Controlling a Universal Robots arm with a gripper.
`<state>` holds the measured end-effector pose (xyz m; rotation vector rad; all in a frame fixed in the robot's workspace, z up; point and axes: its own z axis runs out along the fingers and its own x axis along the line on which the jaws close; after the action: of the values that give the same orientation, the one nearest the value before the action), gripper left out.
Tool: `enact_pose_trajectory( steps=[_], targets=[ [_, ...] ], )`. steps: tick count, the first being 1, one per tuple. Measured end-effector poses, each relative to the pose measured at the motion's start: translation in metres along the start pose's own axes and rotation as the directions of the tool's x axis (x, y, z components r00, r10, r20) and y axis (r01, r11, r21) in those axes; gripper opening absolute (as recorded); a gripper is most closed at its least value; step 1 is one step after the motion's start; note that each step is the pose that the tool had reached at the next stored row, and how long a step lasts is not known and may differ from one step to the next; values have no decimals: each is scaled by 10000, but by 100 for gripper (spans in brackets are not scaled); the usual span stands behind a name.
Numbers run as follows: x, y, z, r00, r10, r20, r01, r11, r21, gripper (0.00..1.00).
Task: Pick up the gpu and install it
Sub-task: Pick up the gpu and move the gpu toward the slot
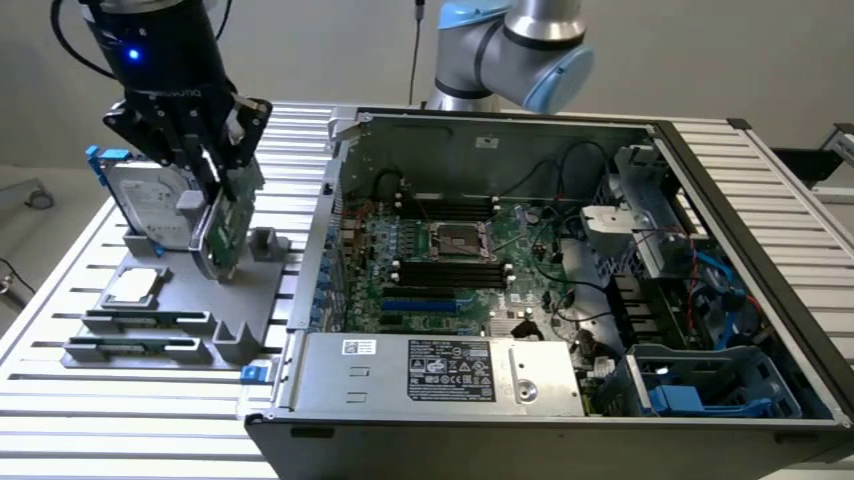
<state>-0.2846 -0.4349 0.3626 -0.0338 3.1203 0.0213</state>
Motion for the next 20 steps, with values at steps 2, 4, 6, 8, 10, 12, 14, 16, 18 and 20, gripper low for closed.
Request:
enact_pose_trajectory(
  steps=[2,4,6,8,10,12,14,16,18,20],
  targets=[
    [-95,-1,-92,10000,0,-9,0,10000,1,26],
    [-182,-1,-180,10000,1,-16,-1,10000,-1,26],
    [-268,-3,-268,10000,-1,-25,1,10000,-1,26],
    [-357,-3,-358,10000,1,-36,-1,10000,0,26],
    [-449,-4,-445,10000,1,-45,-1,10000,-1,26],
    [-540,-4,-533,10000,1,-56,-1,10000,-2,26],
    [-637,-5,-625,10000,1,-70,-1,10000,-2,26],
    [-729,-6,-713,10000,1,-87,-1,10000,-1,26],
    [-820,-7,-767,10000,3,-100,-3,10000,-3,26],
    [-911,-10,-773,9999,1,-113,-1,10000,-3,26]
  ],
)
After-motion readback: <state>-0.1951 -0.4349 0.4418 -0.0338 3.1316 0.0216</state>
